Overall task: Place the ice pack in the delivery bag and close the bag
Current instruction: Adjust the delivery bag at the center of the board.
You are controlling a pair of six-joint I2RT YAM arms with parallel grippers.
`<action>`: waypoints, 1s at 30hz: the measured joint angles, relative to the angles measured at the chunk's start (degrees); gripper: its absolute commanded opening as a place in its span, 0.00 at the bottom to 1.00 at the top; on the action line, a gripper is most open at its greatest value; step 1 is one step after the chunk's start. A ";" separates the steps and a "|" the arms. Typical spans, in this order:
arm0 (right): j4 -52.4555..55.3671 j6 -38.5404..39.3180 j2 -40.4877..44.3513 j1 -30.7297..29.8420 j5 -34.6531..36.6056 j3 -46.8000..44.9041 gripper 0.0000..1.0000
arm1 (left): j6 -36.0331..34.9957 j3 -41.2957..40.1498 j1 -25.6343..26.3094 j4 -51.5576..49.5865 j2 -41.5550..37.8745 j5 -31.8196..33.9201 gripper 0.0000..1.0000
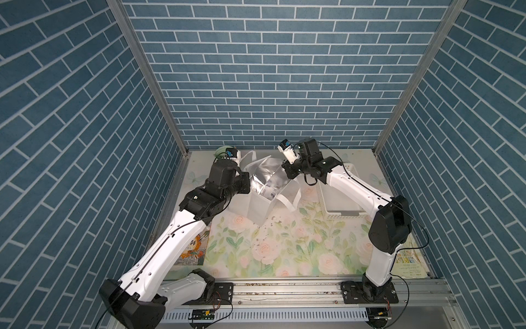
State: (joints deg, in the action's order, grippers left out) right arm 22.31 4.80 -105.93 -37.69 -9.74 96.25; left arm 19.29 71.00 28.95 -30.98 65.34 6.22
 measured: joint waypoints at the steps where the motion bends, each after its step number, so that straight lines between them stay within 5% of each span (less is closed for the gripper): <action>1: 0.02 -0.48 0.61 -0.11 -0.02 -0.63 0.00 | -0.33 0.33 -0.15 0.04 0.28 0.31 0.01; 13: 1.88 -18.71 16.96 -11.43 4.42 -17.46 0.00 | -3.10 4.74 -2.95 0.11 3.65 -4.22 0.00; 21: -7.74 -34.64 31.78 -13.92 5.60 -35.45 0.00 | -4.11 4.92 -2.95 0.00 3.54 -11.87 0.00; 25: -9.27 -37.29 34.14 -13.97 8.22 -36.00 0.30 | -4.79 4.90 -2.97 0.00 3.65 -15.37 0.03; 30: -12.09 -35.80 35.19 -14.01 11.58 -33.48 0.42 | -5.42 4.79 -2.95 0.09 4.85 -17.94 0.16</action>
State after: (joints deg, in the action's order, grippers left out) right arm 10.22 -31.00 -70.74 -51.70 1.85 62.76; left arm 13.87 75.79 26.00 -30.89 70.19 -11.73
